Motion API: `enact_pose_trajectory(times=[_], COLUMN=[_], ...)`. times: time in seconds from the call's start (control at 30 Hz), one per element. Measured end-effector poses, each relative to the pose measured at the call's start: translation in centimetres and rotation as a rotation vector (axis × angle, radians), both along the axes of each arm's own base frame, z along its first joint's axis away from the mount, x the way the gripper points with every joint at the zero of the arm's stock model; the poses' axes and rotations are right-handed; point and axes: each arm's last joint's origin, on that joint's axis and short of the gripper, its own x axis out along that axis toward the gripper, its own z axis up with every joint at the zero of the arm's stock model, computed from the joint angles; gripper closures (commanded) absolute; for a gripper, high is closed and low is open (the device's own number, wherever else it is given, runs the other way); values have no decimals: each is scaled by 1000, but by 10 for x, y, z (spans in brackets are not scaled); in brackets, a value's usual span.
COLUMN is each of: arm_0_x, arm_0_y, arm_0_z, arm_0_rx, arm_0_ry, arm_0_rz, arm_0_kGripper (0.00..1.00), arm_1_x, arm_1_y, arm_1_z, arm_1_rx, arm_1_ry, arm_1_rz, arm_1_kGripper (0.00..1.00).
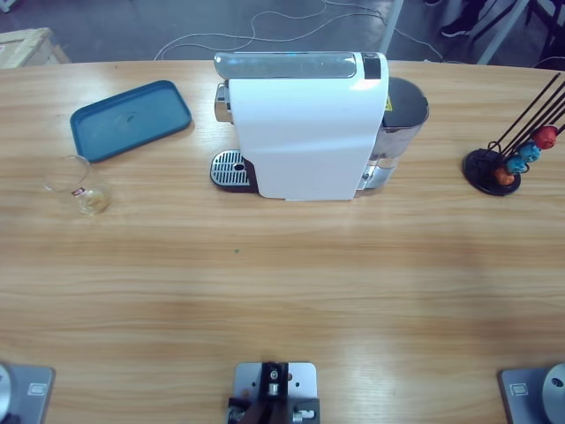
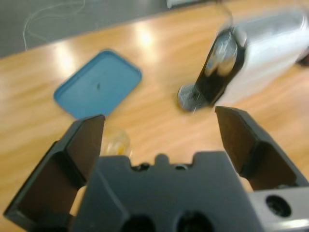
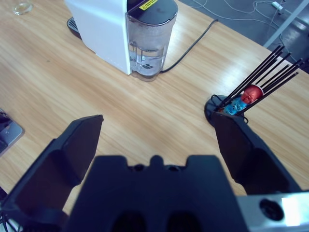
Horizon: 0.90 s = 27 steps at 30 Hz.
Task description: Pour coffee
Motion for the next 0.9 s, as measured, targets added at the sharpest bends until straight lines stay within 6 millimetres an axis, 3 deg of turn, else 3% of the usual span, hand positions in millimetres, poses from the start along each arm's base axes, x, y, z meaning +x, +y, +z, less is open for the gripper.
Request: enact_pose_trajectory(times=[0.13, 0.27, 0.33, 0.5, 0.77, 0.9], arm_0_x=[49, 97, 111, 133, 148, 149], arm_0_y=[-43, -90, -104, -125, -135, -137], arm_0_z=[26, 15, 6, -17, -45, -64], arm_0_rx=[-181, -296, -346, -468, -552, -536], arm_0_ry=[41, 142, 189, 335, 521, 585], arm_0_rz=[16, -80, -81, -49, 46, 79], arm_0_kGripper=[6, 5, 9, 23, 41, 163], arm_1_x=[-1, -2, -3, -3, -3, -3], arm_1_y=[-1, -2, -3, -3, -3, -3], arm_1_z=[0, 0, 1, 1, 1, 1], arm_1_rx=[5, 10, 13, 15, 15, 15], arm_1_ry=[-5, -9, -12, -13, -13, -13], arm_1_rz=[0, 1, 1, 1, 1, 1], arm_1_kGripper=[0, 0, 0, 0, 0, 0])
